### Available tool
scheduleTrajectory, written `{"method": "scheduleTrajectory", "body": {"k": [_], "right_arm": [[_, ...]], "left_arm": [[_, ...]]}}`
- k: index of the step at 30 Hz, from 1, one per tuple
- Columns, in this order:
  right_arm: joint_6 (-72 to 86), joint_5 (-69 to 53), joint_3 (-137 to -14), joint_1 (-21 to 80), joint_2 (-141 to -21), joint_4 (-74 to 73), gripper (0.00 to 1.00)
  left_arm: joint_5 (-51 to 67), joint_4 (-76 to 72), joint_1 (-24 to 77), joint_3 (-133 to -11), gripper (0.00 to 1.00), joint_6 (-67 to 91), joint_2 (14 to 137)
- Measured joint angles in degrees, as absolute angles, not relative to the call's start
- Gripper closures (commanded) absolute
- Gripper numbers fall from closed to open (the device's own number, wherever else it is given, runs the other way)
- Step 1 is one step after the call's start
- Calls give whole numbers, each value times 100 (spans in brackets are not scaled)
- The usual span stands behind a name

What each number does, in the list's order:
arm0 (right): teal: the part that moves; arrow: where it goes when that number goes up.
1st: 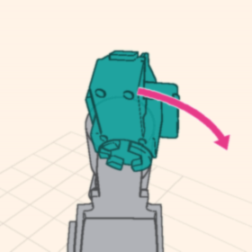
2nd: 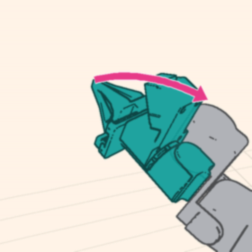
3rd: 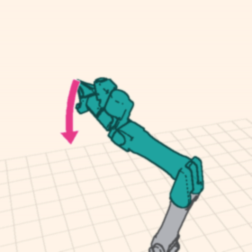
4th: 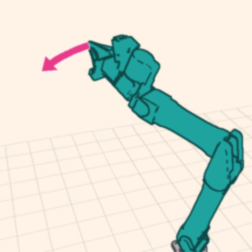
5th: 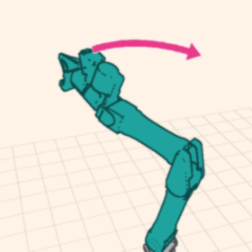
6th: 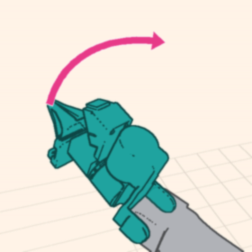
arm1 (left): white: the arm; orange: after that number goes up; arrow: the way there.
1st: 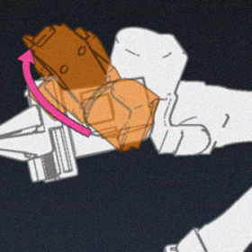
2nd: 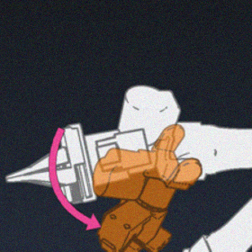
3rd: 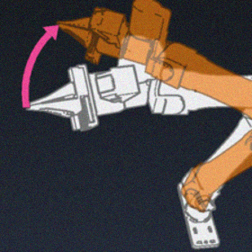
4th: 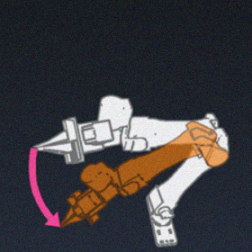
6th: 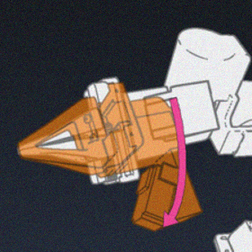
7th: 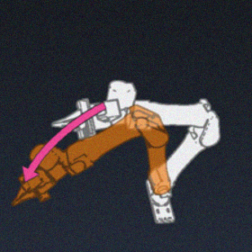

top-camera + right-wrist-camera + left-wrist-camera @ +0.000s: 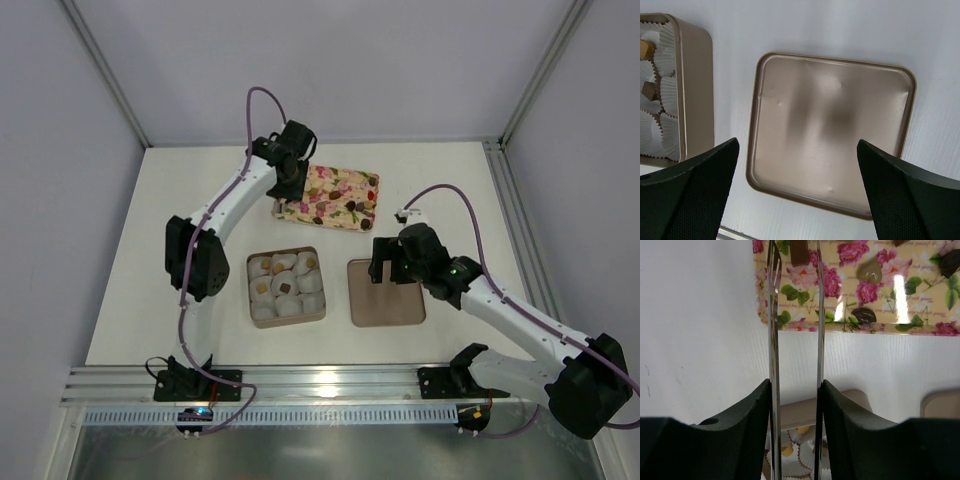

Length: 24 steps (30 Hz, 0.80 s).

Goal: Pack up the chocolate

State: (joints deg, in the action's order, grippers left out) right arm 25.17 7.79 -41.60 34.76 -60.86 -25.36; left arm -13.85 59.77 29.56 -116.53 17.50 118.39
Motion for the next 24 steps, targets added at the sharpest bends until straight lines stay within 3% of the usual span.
{"method": "scheduleTrajectory", "body": {"k": [10,24], "right_arm": [[2471,781,-4158,3474,-6055,-2545,0],[2410,779,-4156,3463,-5999,-2569,0]], "left_arm": [[-1409,5942,2954,-11690,60,1752,12298],[-1391,5896,2954,-11692,74,1734,12317]]}}
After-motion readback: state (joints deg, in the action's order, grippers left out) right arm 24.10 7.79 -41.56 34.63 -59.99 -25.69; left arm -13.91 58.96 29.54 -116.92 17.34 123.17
